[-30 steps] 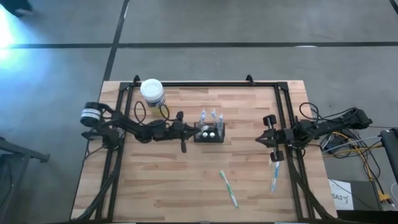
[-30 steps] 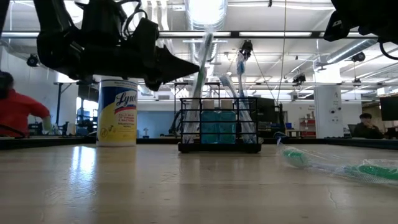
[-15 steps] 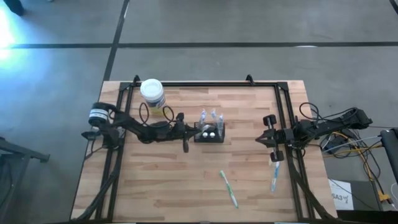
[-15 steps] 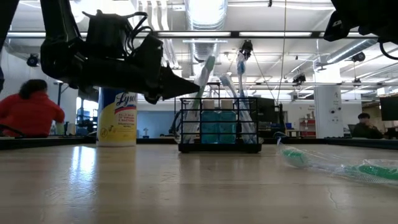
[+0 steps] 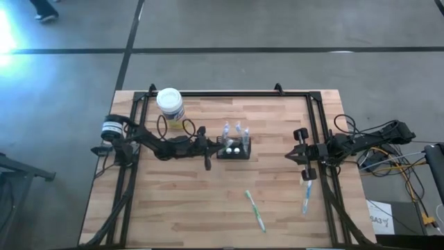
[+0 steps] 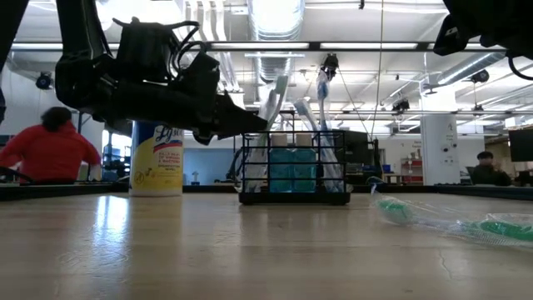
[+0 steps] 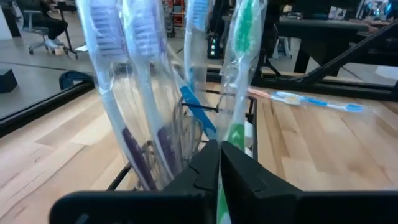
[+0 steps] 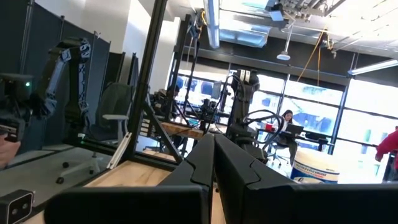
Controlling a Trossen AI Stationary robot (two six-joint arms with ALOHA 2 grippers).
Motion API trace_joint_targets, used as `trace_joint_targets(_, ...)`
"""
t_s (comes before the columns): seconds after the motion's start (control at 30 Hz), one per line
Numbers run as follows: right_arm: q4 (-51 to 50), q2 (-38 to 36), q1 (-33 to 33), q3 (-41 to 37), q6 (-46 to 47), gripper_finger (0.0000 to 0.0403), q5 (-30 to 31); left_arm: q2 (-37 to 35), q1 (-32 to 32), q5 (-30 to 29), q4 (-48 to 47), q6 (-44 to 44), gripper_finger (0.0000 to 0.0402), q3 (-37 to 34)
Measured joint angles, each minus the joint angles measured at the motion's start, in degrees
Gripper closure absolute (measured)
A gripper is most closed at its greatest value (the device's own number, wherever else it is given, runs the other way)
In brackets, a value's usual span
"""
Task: Pick & Place toothbrushing station
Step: Put the left green toothbrush into the wire organizer, then put the green toothbrush into the wire organizer
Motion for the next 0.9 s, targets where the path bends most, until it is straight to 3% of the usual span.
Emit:
trace_joint_targets(0.57, -0.09, 0.04, 0.01, 0.00, 0.02, 0.0394, -0.02, -2.83, -0.02, 0.20, -1.12, 0.10, 0.0240, -0.22)
trace_joint_targets(0.77, -0.09, 0.04, -0.01, 0.00, 0.02, 0.0394, 0.00, -7.58, -0.02, 0.25, -4.75, 1.63, 0.0223, -0.22)
trace_joint_targets(0.9, -0.17, 0.04, 0.00, 0.00, 0.02, 0.0394, 0.00, -14.56, -0.02, 2.32, -12.95, 3.81, 0.0225, -0.21)
